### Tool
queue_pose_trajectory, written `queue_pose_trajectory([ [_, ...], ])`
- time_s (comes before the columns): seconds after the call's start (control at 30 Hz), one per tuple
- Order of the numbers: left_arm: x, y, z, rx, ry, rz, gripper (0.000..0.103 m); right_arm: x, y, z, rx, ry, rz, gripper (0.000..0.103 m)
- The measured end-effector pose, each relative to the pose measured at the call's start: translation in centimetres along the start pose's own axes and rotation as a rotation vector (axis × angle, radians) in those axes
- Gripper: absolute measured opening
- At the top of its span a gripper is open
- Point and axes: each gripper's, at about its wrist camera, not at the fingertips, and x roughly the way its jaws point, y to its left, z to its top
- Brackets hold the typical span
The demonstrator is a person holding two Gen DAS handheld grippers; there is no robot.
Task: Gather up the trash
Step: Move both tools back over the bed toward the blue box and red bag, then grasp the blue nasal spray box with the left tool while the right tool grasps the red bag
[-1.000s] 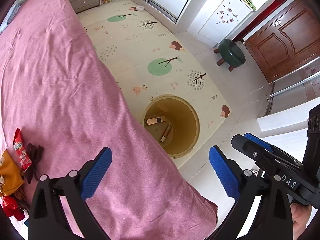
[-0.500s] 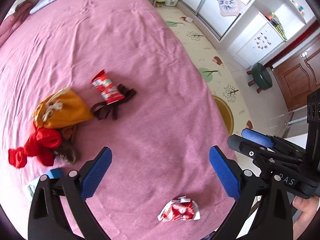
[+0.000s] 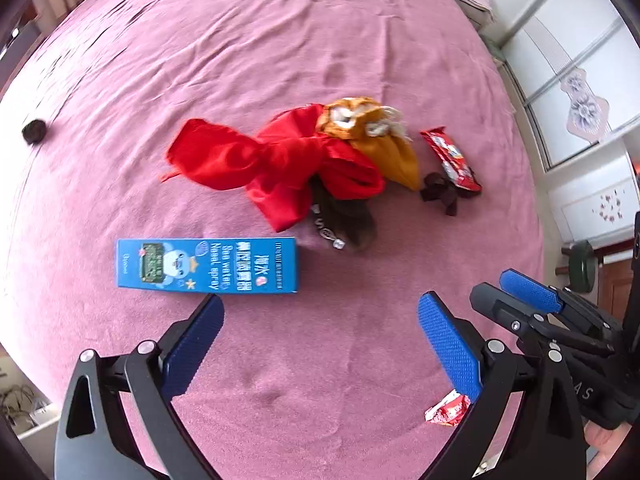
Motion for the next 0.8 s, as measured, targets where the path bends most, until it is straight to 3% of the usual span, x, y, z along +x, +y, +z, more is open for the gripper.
queue_pose_trajectory([
  [0.1,0.7,3.7,0.1,-0.159,-0.021,0.019,0.097,1.5,2.0,0.9,-0.066,0.03,0.007,0.054],
  [0.3,3.3,9.4,-0.3,-0.432,0.028,0.009,0.097,3.6,4.9,2.7,-0.145,0.059,0.012,0.054],
  [0.53,5.1,11.9,0.0,-0.588,0.024,0.035,0.097,5.5,6.1,4.2,-0.163,0.083,0.02,0.054],
  [0.8,8.8,13.8,1.2,-0.732,0.091,0.021,0.097,7.3,6.1,5.6,-0.148,0.112,0.022,0.054],
])
